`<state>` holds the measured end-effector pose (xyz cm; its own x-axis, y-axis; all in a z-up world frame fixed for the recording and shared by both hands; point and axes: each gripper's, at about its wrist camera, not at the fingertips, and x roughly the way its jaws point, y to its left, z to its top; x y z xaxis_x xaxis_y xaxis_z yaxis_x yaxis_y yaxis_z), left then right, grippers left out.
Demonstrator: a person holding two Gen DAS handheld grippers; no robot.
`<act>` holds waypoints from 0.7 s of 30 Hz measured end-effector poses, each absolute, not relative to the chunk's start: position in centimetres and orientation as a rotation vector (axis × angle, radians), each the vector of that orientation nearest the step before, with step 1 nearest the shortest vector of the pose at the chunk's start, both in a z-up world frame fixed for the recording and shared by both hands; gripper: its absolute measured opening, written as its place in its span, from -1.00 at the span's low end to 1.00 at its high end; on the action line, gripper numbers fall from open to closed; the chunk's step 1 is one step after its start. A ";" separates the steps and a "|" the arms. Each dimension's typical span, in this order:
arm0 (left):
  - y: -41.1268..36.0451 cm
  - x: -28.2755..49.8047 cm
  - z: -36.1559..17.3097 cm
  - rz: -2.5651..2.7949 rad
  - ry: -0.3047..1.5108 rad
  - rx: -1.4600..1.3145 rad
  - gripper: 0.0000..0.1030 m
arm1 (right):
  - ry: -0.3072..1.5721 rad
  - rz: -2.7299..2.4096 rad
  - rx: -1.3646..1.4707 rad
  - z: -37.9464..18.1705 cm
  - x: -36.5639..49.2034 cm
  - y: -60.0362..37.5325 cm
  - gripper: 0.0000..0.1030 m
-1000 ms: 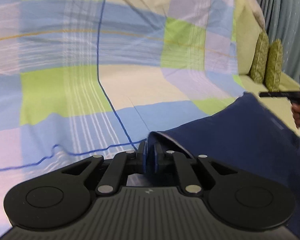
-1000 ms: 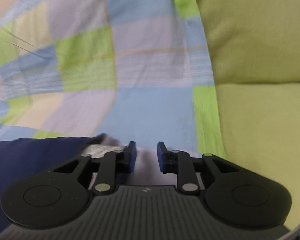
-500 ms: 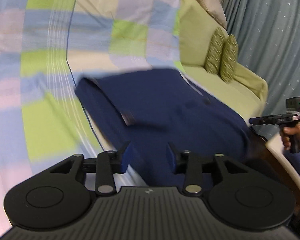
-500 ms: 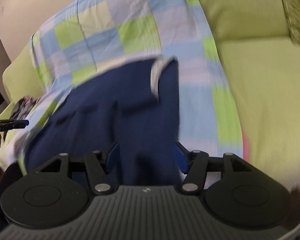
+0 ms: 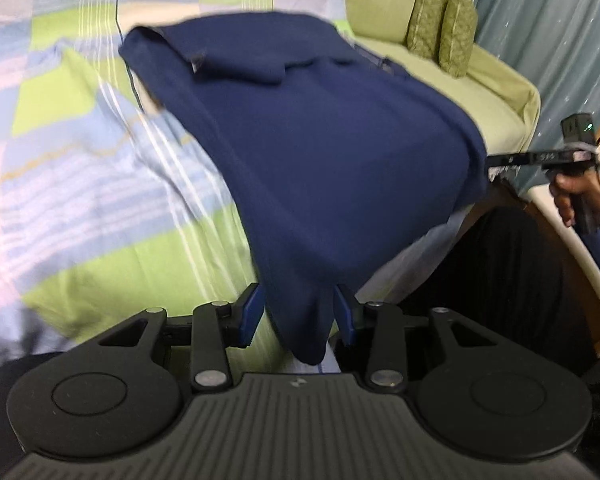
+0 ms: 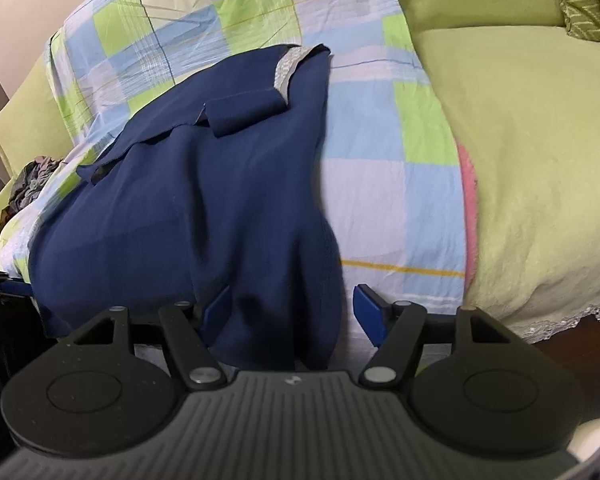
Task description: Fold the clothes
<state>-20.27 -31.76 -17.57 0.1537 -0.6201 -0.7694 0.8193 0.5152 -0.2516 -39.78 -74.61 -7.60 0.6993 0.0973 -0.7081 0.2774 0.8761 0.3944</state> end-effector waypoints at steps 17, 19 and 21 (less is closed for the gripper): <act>-30.0 -17.5 -16.4 -1.249 1.074 -0.017 -0.97 | 0.799 0.002 0.796 -8.8 -41.5 -77.5 -0.92; -29.3 -16.7 -15.1 -1.278 1.055 -0.093 -0.98 | 0.754 0.000 0.868 -7.5 -42.6 -78.1 -0.92; -28.9 -16.0 -14.1 -1.298 1.033 -0.156 -0.98 | 0.704 0.001 0.930 -5.8 -43.2 -78.8 -0.92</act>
